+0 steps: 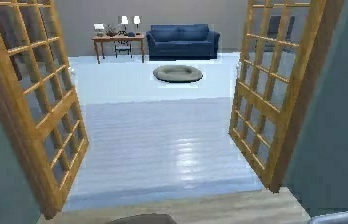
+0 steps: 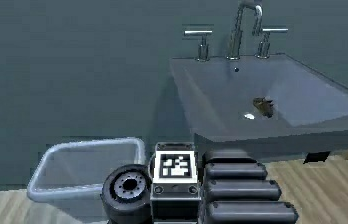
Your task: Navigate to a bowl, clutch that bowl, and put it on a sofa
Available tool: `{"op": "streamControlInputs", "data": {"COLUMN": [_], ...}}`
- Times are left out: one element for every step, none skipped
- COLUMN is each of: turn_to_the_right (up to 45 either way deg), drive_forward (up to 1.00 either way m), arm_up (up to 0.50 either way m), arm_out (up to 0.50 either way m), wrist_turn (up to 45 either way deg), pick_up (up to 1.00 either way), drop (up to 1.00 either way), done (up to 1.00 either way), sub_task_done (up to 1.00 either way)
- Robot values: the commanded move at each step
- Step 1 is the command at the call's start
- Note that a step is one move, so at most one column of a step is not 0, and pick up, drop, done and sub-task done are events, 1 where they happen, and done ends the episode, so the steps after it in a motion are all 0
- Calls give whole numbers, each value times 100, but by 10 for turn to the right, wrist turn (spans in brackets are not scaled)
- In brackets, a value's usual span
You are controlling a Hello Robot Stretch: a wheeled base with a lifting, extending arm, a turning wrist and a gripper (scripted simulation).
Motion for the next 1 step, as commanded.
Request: {"op": "streamControlInputs", "data": {"turn_to_the_right": [0], "drive_forward": [100], "arm_up": [0], "arm_out": [0], "wrist_turn": [0], "pick_up": [0], "drop": [0], "done": [0], "sub_task_done": [0]}}
